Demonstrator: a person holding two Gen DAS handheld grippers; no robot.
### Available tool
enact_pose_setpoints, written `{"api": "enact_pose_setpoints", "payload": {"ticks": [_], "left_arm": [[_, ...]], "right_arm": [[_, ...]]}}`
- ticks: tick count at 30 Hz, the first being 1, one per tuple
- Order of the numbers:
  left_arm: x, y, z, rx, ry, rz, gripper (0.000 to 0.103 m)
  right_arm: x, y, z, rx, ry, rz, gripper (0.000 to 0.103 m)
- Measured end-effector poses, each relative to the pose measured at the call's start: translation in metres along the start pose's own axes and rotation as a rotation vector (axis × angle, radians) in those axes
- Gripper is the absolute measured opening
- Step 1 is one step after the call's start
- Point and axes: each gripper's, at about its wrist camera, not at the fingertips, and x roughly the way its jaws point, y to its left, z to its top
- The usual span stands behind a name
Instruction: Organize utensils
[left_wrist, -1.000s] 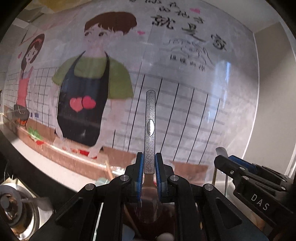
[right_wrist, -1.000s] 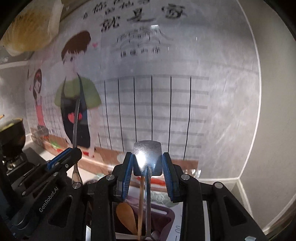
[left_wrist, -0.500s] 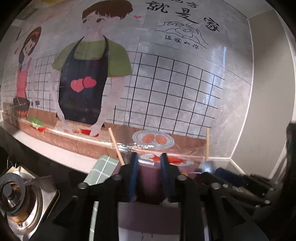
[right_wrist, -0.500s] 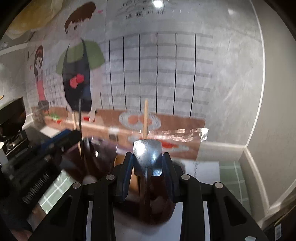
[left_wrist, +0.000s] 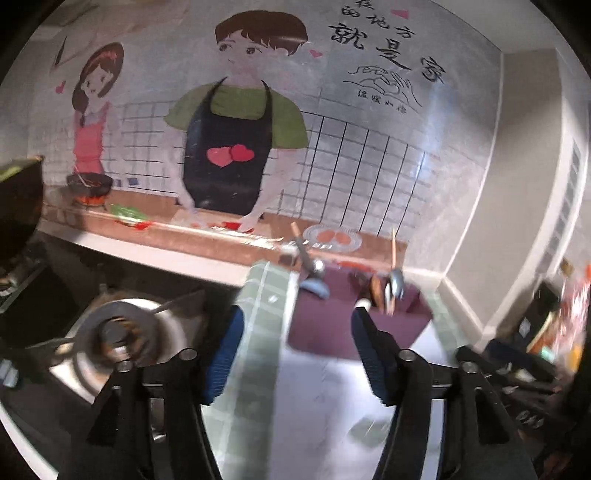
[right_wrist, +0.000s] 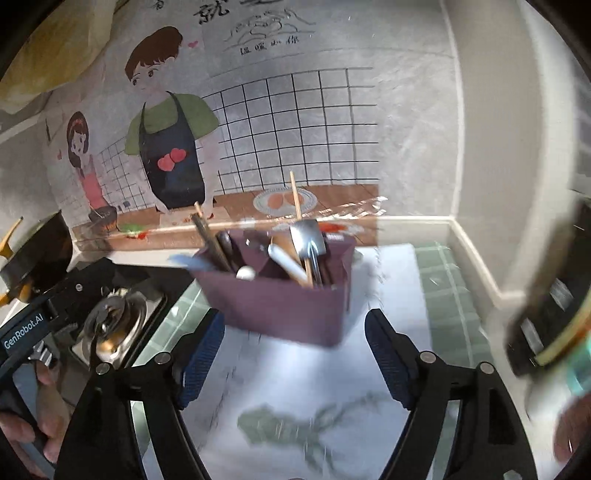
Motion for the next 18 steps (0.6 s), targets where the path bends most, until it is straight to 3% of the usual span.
{"api": "enact_pose_setpoints", "payload": {"ticks": [2, 8, 13, 18], "left_arm": [[-0.019, 0.004, -0.008, 0.033, 0.022, 0.004, 0.073], [-0.064, 0.002, -0.034, 0.142, 0.077, 0.013, 0.088], [-0.104, -0.003, -0.05, 0.166, 0.038, 0.017, 0.093], [-0.127, -0.01, -0.057, 0.184, 0.029, -0.002, 0.095]], "right_arm": [[-0.019, 0.009, -0.009, -0.004, 0.002, -0.019, 0.078], [-0.086, 0.031, -0.04, 0.001, -0.035, -0.084, 0.098], [-0.121, 0.042, -0.061, -0.013, -0.058, -0.148, 0.099], [-0.14, 0.051, -0.073, -0.009, -0.069, -0.149, 0.1]]}}
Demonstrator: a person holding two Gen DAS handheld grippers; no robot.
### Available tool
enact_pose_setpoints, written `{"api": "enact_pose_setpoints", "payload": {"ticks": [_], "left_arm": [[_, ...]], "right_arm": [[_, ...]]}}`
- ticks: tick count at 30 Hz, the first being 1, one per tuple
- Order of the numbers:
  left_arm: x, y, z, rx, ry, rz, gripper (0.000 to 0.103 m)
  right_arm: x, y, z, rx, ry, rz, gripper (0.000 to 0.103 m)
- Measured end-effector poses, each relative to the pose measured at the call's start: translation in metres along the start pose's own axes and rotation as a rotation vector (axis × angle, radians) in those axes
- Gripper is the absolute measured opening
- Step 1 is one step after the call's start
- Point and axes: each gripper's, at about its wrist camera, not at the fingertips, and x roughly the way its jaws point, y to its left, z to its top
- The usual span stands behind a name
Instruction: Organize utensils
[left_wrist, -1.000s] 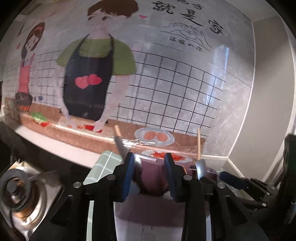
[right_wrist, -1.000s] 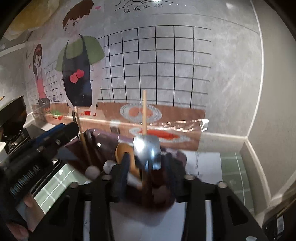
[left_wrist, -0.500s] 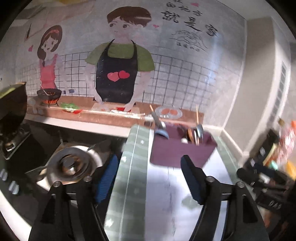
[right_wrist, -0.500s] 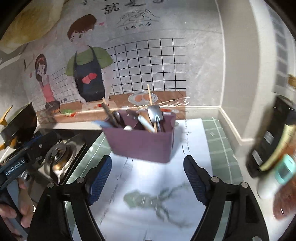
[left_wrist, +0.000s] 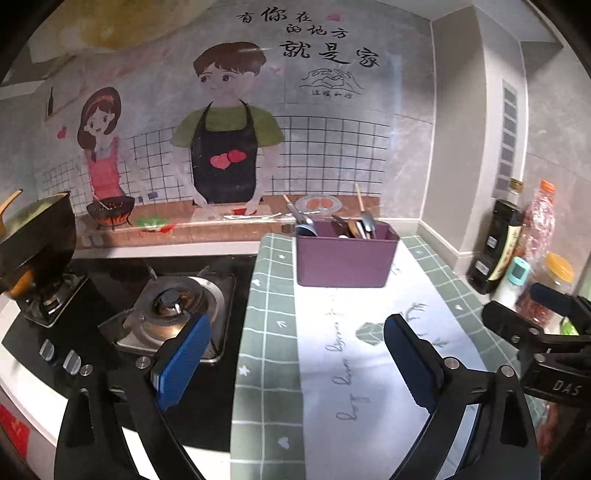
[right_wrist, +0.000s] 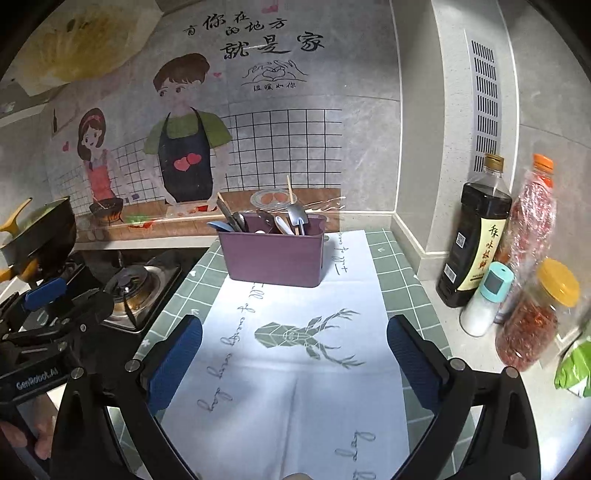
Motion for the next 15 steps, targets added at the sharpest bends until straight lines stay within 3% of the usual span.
{"api": "enact_pose_setpoints", "payload": {"ticks": [15], "left_arm": [[-0.014, -0.001, 0.0, -0.015, -0.003, 0.004, 0.095]], "right_arm": [[-0.015, -0.001, -0.007, -0.01, -0.022, 0.003, 0.1]]}}
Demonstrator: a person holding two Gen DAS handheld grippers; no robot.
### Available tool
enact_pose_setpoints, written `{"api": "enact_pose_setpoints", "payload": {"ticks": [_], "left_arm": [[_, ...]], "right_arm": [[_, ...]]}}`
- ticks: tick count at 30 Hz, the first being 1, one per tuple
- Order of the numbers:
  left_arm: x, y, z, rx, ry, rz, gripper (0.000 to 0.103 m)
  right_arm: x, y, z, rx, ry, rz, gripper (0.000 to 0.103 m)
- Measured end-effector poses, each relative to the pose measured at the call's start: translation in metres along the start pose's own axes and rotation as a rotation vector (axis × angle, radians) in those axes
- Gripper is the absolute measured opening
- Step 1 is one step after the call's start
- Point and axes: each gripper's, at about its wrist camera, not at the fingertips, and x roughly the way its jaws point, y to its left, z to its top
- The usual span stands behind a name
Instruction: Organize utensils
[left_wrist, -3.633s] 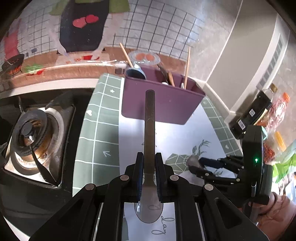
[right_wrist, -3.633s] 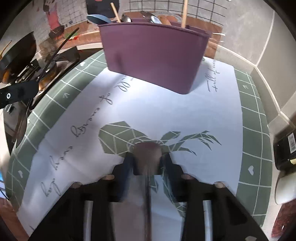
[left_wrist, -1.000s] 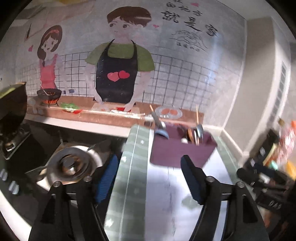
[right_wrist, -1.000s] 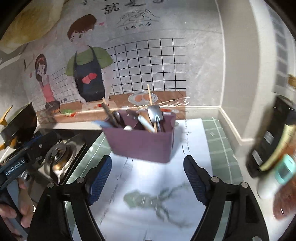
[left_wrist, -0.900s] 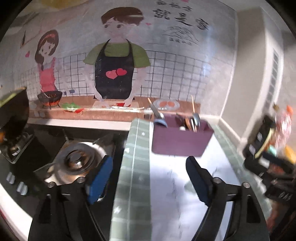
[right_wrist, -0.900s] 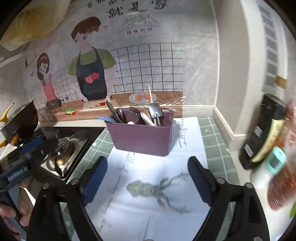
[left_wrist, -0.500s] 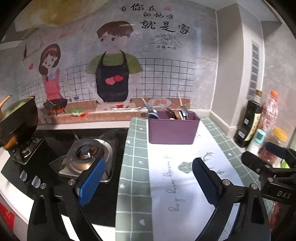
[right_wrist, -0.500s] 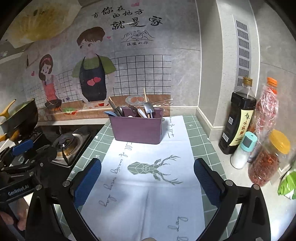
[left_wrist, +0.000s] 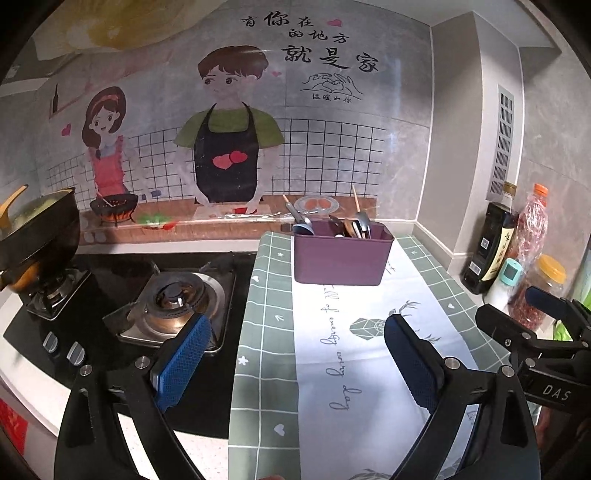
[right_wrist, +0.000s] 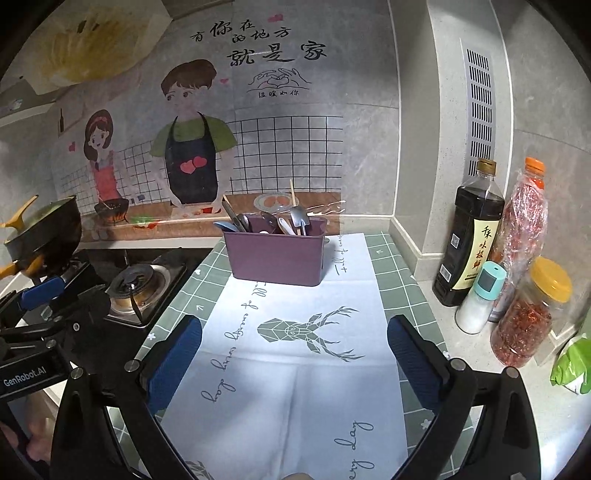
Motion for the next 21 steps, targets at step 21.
{"api": "enact_pose_setpoints", "payload": {"ticks": [21], "left_arm": [[0.0012, -0.0018, -0.0009, 0.02, 0.011, -0.007, 0.095]], "right_arm": [[-0.0017, -0.003, 0.0015, 0.003, -0.002, 0.001, 0.1]]}}
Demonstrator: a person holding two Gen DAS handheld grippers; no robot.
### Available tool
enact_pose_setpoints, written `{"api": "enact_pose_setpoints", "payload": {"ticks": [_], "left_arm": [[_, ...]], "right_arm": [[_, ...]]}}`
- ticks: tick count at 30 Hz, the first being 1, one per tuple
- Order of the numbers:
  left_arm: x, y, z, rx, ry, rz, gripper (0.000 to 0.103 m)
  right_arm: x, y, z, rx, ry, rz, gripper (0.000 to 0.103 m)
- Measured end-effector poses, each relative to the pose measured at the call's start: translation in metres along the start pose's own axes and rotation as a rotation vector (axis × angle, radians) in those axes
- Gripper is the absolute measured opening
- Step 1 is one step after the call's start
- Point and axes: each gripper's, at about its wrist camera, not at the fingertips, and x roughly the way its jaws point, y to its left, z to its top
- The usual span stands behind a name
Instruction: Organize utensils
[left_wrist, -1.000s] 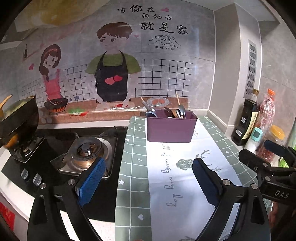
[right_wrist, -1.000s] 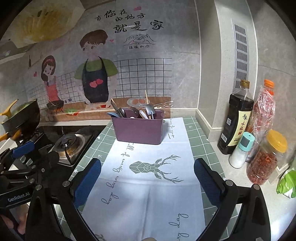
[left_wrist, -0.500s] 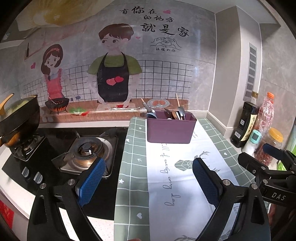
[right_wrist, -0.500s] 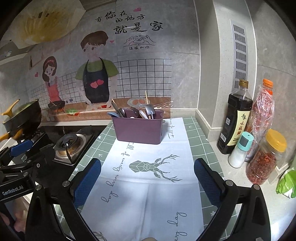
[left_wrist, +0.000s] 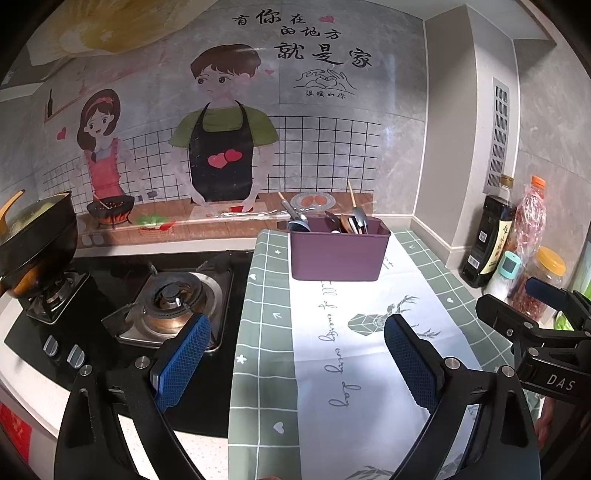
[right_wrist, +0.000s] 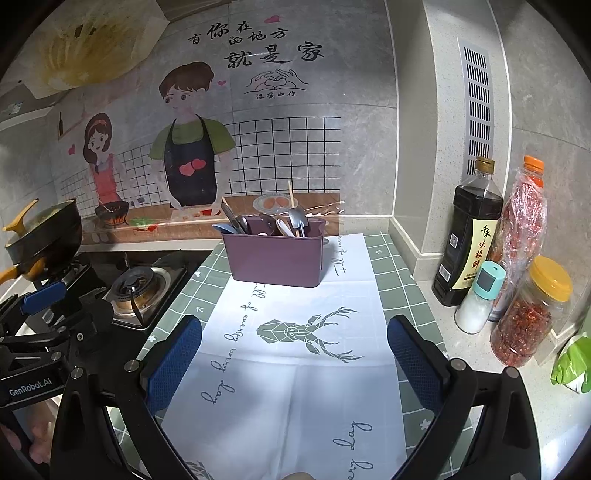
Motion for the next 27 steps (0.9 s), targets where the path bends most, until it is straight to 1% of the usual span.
{"api": "enact_pose_setpoints", "payload": {"ticks": [27], "left_arm": [[-0.0016, 0.0033, -0.0028, -0.001, -0.004, -0.004, 0.095]], "right_arm": [[0.0016, 0.0022, -0.0002, -0.019, 0.0, 0.008, 0.102]]}}
